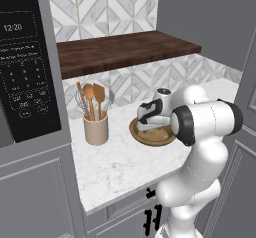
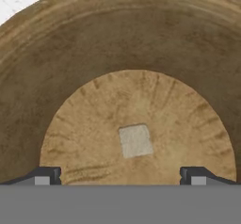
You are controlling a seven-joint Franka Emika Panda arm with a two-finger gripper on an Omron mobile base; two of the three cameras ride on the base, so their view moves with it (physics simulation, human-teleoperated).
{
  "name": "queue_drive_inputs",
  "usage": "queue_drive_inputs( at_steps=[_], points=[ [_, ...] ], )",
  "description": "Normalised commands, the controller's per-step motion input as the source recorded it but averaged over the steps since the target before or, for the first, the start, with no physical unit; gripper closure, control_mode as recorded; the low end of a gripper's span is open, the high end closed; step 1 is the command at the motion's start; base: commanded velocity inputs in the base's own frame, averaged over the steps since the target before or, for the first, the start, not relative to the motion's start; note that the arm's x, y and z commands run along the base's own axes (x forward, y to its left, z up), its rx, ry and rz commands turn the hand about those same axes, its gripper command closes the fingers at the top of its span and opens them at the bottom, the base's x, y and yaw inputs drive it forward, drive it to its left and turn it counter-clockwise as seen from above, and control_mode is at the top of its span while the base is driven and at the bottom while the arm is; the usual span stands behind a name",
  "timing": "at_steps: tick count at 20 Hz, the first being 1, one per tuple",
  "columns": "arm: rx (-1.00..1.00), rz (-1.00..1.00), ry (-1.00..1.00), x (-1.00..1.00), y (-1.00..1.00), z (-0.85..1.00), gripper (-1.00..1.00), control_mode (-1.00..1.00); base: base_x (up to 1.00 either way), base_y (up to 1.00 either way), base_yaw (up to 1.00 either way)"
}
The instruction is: Grab a lemon wedge from the fridge and one ice cube from the ice bowl, and put them in the glass of lemonade.
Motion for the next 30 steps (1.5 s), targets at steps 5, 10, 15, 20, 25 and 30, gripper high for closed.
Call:
queue_drive_inputs(
  at_steps=[5,10,15,20,25,30],
  points=[
    [0.00,0.00,0.00,0.02,0.00,-0.18,-1.00,-1.00,0.00,0.00,0.00],
    [0.00,0.00,-0.02,0.02,0.00,-0.38,-1.00,-1.00,0.00,0.00,0.00],
    [0.00,0.00,-0.04,0.01,0.00,-0.04,-1.00,-1.00,0.00,0.00,0.00],
    [0.00,0.00,0.01,0.08,0.00,0.00,-1.00,-1.00,0.00,0.00,0.00],
    [0.00,0.00,0.09,0.15,0.00,0.00,-1.00,-1.00,0.00,0.00,0.00],
    [0.00,0.00,0.01,0.04,0.00,-0.01,-1.00,-1.00,0.00,0.00,0.00]
  ],
)
